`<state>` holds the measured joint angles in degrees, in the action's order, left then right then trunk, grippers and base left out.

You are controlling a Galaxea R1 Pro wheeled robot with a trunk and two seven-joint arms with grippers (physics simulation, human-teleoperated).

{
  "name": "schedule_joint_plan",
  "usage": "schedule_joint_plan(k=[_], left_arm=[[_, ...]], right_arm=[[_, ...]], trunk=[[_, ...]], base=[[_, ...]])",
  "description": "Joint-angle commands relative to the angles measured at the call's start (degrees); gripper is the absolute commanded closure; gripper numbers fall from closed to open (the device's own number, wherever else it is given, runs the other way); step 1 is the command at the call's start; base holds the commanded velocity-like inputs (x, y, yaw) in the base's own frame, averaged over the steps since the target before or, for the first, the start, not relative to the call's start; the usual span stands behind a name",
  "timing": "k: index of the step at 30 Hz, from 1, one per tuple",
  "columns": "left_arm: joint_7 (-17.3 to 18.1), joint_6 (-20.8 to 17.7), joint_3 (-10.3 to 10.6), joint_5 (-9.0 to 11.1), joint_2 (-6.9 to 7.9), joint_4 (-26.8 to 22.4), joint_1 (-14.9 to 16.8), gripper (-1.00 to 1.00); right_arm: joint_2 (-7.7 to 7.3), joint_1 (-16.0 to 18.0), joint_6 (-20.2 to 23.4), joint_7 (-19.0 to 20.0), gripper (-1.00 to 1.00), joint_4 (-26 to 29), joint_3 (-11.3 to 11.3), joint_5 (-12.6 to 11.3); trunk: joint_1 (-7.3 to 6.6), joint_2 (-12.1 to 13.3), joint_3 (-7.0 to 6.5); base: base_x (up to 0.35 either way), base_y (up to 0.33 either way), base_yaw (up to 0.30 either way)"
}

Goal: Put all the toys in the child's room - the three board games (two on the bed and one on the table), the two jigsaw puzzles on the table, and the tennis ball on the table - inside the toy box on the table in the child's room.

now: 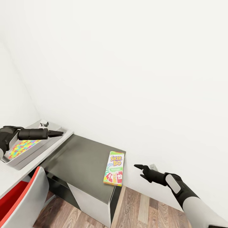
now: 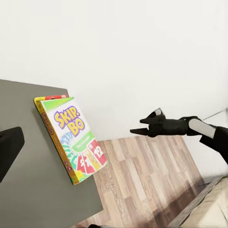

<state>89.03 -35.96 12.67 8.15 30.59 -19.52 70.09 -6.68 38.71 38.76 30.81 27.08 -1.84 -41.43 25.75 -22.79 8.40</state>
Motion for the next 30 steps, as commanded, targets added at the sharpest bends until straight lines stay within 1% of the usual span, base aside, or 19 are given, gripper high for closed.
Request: schedule_joint_plan(k=[1, 3, 12, 17, 21, 24, 26, 27, 28, 29, 30], left_arm=[[0.51, -0.61, 0.49, 0.44, 0.05, 0.01, 0.08, -1.0], [0.82, -0.61, 0.5, 0.42, 0.04, 0.01, 0.06, -1.0], [0.97, -0.61, 0.59, 0.53, -0.04, 0.01, 0.05, -1.0], [0.97, -0.61, 0.66, 0.62, -0.2, -0.06, 0.05, -1.0], [0.97, -0.67, 0.66, 0.64, -0.82, -0.1, 0.0, -1.0], [0.97, -0.96, 0.64, 0.61, -2.72, -0.15, -0.28, -1.0], [0.97, -1.24, 0.62, 0.58, -4.95, -0.16, -0.4, -1.0], [0.97, -1.37, 0.6, 0.57, -5.49, -0.16, -0.41, -1.0], [0.97, -1.7, 0.57, 0.57, -6.69, -0.17, -0.44, -1.0], [0.97, -1.85, 0.56, 0.56, -7.39, -0.17, -0.45, -1.0], [0.97, -2.1, 0.56, 0.46, -9.09, -0.17, -0.46, -1.0]], right_arm=[[-0.25, 0.02, 0.37, 0.32, -1.0, 0.01, -0.19, -0.16], [-0.7, -0.01, 0.33, 0.66, -1.0, 0.0, -0.19, -0.19], [-2.16, -0.04, 0.48, 1.38, -1.0, 0.01, -0.53, -0.23], [-2.44, -0.08, 0.64, 1.56, -1.0, 0.02, -0.61, -0.2], [-2.51, -0.06, 0.69, 1.68, -1.0, 0.06, -0.62, -0.22], [-2.4, -0.09, 0.61, 1.64, -1.0, 0.07, -0.62, -0.13], [-2.11, -0.1, 0.34, 1.63, -1.0, 0.18, -0.52, 0.09], [-2.03, -0.09, 0.17, 1.63, -1.0, 0.23, -0.47, 0.13], [-1.9, -0.09, -0.38, 1.63, -1.0, 0.3, -0.35, 0.22], [-1.85, -0.09, -0.72, 1.63, -1.0, 0.31, -0.3, 0.26], [-1.8, -0.07, -1.37, 1.62, -1.0, 0.35, -0.2, 0.3]], trunk=[[0.04, -0.12, 0.13], [0.04, -0.12, 0.13], [2.01, -3.73, 1.74], [3.11, -5.74, 2.64], [3.99, -7.34, 3.36], [4.65, -8.55, 3.9], [5.09, -9.35, 4.26], [5.31, -9.75, 4.43], [5.53, -10.15, 4.61], [5.75, -10.55, 4.79], [5.97, -10.95, 4.97]], base=[[0.0, 0.0, 0.0], [0.0, 0.0, 0.0], [0.0, 0.0, 0.0], [0.0, 0.0, 0.0], [0.0, 0.0, 0.0], [0.0, 0.0, 0.0], [0.0, 0.0, 0.0], [0.0, 0.0, 0.0], [0.0, 0.0, 0.0], [0.0, 0.0, 0.0], [0.0, 0.0, 0.0]])
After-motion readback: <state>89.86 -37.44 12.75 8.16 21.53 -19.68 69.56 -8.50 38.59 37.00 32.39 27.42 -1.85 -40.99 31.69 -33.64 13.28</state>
